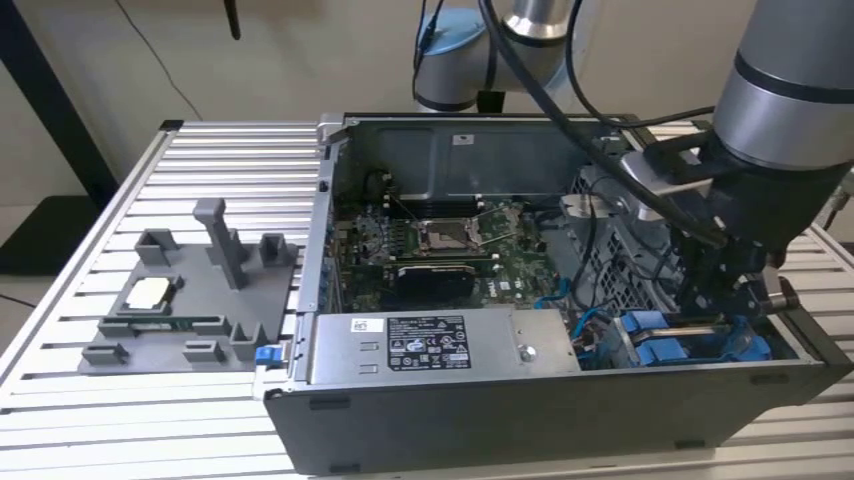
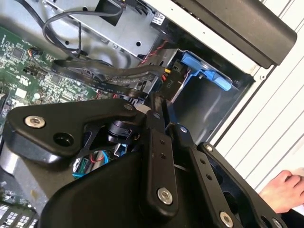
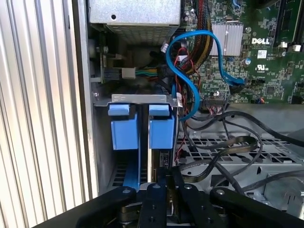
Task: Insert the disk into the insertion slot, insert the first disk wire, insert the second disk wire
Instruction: 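Insert the second disk wire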
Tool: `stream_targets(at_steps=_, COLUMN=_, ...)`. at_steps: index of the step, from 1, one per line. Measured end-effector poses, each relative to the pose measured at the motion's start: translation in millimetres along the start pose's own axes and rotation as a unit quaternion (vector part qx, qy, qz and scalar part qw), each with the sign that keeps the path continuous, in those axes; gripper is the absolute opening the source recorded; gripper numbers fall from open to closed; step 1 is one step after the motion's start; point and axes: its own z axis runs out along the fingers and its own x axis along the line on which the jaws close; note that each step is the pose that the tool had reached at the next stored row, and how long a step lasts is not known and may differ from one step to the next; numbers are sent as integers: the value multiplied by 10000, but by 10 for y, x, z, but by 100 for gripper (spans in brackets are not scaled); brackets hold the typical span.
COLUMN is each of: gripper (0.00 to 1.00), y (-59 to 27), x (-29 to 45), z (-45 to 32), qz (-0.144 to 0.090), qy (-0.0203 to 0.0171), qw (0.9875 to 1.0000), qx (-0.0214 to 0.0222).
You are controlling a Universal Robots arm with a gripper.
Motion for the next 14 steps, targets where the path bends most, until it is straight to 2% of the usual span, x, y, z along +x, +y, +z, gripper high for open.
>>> stream_targets(at_steps=8, gripper=16, y=14, x=3, z=65, qz=1, qy=0, qw=10000, qx=6)
stream_targets(at_steps=9, gripper=18, y=16, x=3, z=77, qz=2, qy=-8, qw=10000, qx=8)
stream_targets(at_steps=10, gripper=24, y=17, x=4, z=80, qz=3, qy=-12, qw=10000, qx=9)
stream_targets(at_steps=11, gripper=24, y=16, x=4, z=78, qz=3, qy=-13, qw=10000, qx=8)
stream_targets(at_steps=12, gripper=31, y=14, x=3, z=67, qz=3, qy=-15, qw=10000, qx=8)
stream_targets(at_steps=14, gripper=31, y=4, x=1, z=18, qz=2, qy=-12, qw=10000, qx=5)
